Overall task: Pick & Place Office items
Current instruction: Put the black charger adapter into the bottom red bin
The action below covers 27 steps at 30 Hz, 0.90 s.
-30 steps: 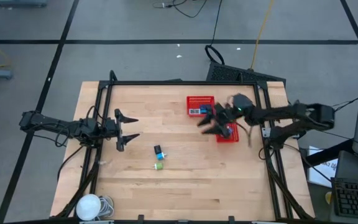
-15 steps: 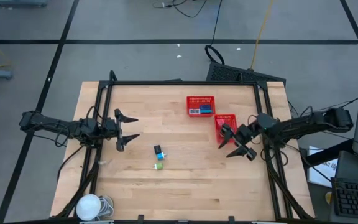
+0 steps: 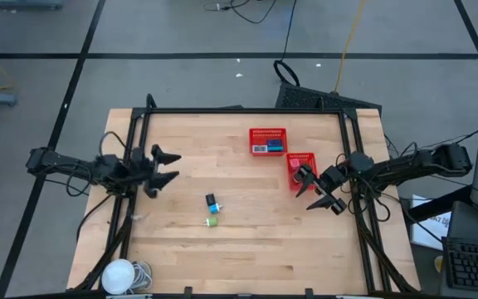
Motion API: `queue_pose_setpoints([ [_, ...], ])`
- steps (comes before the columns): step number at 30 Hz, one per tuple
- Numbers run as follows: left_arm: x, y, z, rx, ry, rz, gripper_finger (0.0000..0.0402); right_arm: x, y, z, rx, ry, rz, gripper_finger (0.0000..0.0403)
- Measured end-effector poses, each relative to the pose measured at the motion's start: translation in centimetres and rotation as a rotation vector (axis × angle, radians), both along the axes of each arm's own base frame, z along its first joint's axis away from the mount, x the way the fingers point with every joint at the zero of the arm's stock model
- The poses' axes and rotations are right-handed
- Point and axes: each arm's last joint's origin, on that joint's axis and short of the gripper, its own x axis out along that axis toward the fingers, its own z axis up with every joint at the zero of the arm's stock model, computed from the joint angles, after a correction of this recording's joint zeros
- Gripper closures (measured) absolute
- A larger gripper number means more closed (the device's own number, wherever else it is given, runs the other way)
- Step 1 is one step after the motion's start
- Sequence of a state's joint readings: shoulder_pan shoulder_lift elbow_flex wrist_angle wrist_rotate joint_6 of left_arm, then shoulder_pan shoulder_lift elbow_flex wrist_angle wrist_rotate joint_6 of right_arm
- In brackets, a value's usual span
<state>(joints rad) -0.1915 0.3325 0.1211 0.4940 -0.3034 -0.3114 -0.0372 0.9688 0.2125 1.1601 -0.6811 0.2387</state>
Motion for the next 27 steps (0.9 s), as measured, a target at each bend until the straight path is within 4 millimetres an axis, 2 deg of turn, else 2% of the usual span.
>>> queue_pose_setpoints([
  [3,-0.2,0.0,0.8,-0.187,-0.104,-0.054,0.0083,-0.1,0.0,0.3,-0.037,-0.064,-0.014,0.0191],
  [5,-0.4,0.1,1.1,-0.243,-0.146,-0.075,0.0079,-0.1,-0.1,0.3,-0.088,-0.109,-0.034,0.0191],
  [15,-0.1,0.0,0.3,-0.163,-0.056,-0.061,0.0086,-0.1,-0.9,0.3,-0.140,-0.137,-0.098,0.0190],
  [18,-0.1,0.1,0.3,-0.099,-0.043,0.009,0.0091,0.0,-1.2,0.0,-0.140,-0.104,-0.117,0.0190],
  [21,0.0,0.3,0.1,-0.108,-0.024,0.061,0.0095,0.1,-1.5,-0.1,-0.135,-0.084,-0.137,0.0190],
  [27,1.7,-0.1,-1.2,-0.129,0.102,0.058,0.0093,0.2,-1.9,-0.7,-0.129,-0.018,-0.155,0.0190],
])
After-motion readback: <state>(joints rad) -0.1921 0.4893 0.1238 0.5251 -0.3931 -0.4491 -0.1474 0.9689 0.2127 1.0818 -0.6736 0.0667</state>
